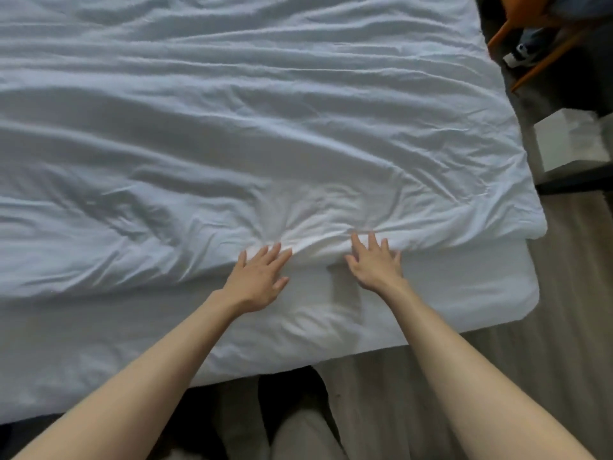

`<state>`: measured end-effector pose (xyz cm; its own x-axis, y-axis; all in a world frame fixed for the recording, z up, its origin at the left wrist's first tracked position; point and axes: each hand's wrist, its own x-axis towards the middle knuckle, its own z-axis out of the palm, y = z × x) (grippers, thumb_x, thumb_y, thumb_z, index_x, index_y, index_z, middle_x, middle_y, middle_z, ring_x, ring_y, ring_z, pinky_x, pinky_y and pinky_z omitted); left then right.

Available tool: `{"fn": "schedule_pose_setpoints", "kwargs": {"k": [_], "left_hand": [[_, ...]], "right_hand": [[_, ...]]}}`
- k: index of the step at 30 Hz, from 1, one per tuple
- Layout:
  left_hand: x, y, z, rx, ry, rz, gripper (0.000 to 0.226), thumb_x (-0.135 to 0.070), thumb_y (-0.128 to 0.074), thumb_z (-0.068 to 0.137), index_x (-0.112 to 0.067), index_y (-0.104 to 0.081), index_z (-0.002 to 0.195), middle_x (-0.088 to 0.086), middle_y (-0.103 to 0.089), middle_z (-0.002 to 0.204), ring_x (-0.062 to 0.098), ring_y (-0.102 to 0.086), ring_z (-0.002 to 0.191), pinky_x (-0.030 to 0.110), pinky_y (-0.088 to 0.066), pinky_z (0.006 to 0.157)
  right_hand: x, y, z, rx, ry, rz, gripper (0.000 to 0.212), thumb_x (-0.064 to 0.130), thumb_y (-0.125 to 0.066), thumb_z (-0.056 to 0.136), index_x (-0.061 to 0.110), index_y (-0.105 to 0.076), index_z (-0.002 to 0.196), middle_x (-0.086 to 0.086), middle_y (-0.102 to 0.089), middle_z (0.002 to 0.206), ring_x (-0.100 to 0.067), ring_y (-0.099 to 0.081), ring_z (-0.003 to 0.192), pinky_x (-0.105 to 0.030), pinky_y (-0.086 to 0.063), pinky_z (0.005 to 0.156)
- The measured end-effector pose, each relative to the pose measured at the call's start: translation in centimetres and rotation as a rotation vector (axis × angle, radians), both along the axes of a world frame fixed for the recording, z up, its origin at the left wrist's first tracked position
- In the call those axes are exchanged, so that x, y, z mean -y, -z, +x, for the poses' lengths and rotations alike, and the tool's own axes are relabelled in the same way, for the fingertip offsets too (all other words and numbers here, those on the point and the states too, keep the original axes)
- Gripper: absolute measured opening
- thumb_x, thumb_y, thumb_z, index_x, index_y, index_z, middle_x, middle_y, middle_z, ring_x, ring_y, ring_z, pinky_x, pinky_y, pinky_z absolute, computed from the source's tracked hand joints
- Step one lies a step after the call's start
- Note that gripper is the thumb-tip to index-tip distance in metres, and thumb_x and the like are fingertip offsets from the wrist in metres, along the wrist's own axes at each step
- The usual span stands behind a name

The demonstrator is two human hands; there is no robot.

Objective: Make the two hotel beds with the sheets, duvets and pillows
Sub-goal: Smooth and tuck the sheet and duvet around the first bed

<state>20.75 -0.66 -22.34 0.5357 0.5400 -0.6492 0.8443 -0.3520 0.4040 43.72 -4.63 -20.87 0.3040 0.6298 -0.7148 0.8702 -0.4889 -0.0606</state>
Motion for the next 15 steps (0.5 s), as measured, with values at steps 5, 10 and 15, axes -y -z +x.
{"fn": "schedule_pose_setpoints", "kwargs": {"k": [5, 10, 15], "left_hand": [[-0.4, -6.0, -8.2, 0.14, -0.159, 0.106, 0.056, -0.033, -0.033, 0.104, -0.029, -0.01, 0.155, -0.006, -0.007, 0.162, 0.016, -0.008, 0.149, 0.037, -0.003, 0.12], [0.3, -12.3, -20.9, 0.067, -0.212, 0.431, 0.057, -0.036, -0.029, 0.104, -0.026, -0.005, 0.154, -0.004, 0.001, 0.162, 0.02, 0.002, 0.15, 0.041, -0.001, 0.12], [2.6, -17.7, -33.9, -0.004, -0.358, 0.52, 0.058, -0.037, -0.032, 0.103, -0.025, -0.006, 0.154, -0.002, -0.001, 0.163, 0.022, 0.003, 0.149, 0.042, -0.002, 0.12]], "right_hand": [[-1.4, -7.2, -10.2, -0.007, -0.156, 0.333, 0.052, 0.035, -0.037, 0.102, 0.03, -0.025, 0.152, -0.001, -0.016, 0.162, -0.024, -0.012, 0.148, -0.049, -0.012, 0.119], [-1.0, -13.7, -22.5, -0.064, -0.234, 0.471, 0.053, 0.035, -0.037, 0.103, 0.035, -0.02, 0.153, 0.004, -0.011, 0.163, -0.02, -0.004, 0.15, -0.046, -0.004, 0.12], [-0.2, -17.6, -34.8, -0.122, -0.383, 0.543, 0.055, 0.034, -0.039, 0.103, 0.035, -0.018, 0.153, 0.003, -0.012, 0.163, -0.02, -0.004, 0.15, -0.048, -0.004, 0.121]]}}
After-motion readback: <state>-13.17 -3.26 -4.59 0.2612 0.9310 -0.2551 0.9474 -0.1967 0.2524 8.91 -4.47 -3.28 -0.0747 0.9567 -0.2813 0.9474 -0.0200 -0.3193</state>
